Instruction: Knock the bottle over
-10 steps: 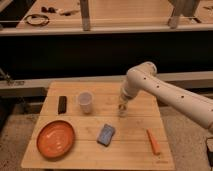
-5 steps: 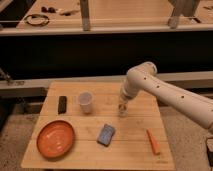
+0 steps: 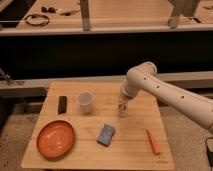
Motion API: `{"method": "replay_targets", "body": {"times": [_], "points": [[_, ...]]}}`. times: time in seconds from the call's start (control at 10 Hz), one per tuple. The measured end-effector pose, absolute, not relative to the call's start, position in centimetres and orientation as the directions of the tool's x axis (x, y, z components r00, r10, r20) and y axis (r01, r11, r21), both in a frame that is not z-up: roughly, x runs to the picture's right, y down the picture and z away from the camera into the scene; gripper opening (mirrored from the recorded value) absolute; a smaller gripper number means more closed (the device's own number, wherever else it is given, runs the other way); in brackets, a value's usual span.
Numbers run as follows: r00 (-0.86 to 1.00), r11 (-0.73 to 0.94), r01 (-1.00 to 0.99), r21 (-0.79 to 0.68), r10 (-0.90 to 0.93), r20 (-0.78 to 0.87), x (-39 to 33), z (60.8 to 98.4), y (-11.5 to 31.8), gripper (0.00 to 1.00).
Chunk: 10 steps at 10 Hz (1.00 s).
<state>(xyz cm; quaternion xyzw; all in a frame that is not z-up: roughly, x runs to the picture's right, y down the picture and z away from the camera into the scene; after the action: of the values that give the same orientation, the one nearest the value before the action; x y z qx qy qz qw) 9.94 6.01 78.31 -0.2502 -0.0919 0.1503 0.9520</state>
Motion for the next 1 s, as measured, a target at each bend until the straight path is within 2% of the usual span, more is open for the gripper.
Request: {"method": "replay_targets", "body": {"times": [0.1,0.6,0.8,1.0], "points": [[0.937,0.829,-0.243,-0.503,0.335,0.100,9.93,78.30,5.95,0.12],[0.933,0.828,-0.253,-0.501,0.347,0.101,9.93,78.31,5.77,0.12],[0.928,0.825,-0.264,-0.499,0.358,0.101,9.90,78.31,5.64,0.18],[0.928,0.826,-0.265,-0.498,0.359,0.101,9.91,78.33,5.64,0.18]]}}
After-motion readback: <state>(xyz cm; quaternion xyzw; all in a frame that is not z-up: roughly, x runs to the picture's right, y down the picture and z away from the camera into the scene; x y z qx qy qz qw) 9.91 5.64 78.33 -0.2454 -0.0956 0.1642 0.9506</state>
